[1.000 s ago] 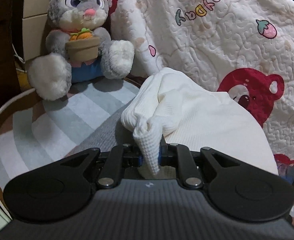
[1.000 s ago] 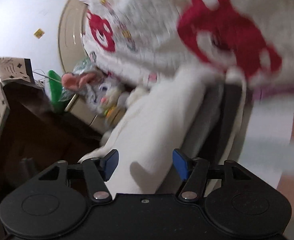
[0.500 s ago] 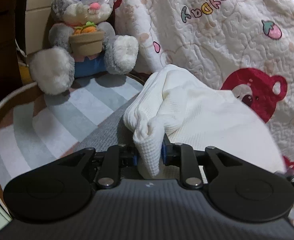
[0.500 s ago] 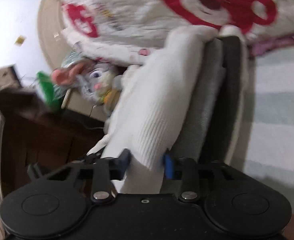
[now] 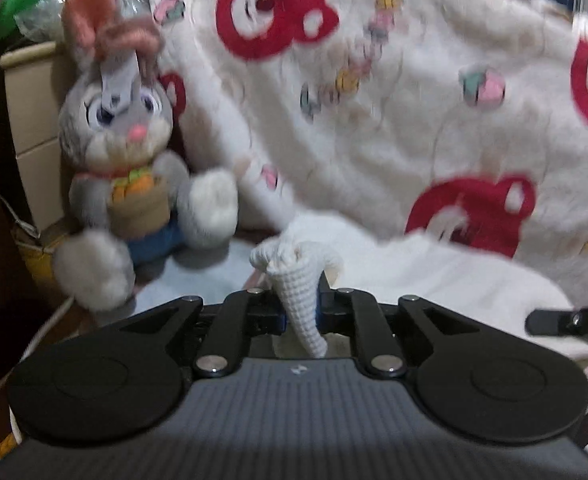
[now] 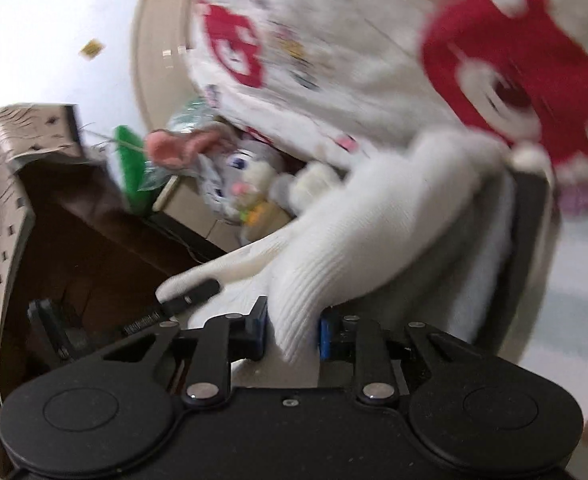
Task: Fold clothes
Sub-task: 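Lift and carry the folded garment with both grippers onto the clothes stack, then open both grippers, releasing the garment on top of the stack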
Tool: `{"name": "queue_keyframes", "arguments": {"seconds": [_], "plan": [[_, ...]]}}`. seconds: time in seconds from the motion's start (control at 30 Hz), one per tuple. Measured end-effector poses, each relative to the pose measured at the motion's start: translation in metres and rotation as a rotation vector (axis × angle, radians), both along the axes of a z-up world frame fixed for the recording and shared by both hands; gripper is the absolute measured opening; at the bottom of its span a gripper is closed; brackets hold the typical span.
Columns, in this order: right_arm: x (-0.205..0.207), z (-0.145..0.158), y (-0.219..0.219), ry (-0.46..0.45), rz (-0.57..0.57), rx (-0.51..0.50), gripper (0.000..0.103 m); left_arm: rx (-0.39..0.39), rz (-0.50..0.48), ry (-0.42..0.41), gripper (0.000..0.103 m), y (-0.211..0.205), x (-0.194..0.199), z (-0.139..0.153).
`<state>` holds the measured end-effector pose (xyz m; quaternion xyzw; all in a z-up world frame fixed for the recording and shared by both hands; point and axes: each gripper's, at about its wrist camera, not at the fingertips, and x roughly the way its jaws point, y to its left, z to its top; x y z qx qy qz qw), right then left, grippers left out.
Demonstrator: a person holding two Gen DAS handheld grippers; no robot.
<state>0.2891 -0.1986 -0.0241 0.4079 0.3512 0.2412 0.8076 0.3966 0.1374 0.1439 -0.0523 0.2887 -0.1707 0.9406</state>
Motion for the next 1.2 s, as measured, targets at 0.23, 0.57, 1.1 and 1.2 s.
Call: {"name": "queue_keyframes", "arguments": {"seconds": [0.23, 0.57, 1.1, 1.2], "plan": [[-0.018, 0.011, 0.024, -0.059, 0.065, -0.052, 0.027, -0.157, 0.090, 0.134, 0.011, 0.062, -0.006, -0.049], [-0.050, 0.001, 0.042, -0.122, 0.089, -0.116, 0.022, -0.151, 0.088, 0.214, 0.012, 0.071, -0.029, -0.108], [-0.075, 0.041, 0.060, -0.299, 0.138, -0.581, 0.039, 0.052, 0.073, -0.090, 0.042, 0.012, -0.060, -0.054], [-0.061, 0.053, 0.035, -0.369, 0.041, -0.599, 0.059, 0.089, -0.080, 0.031, 0.052, -0.021, -0.048, -0.077]]}}
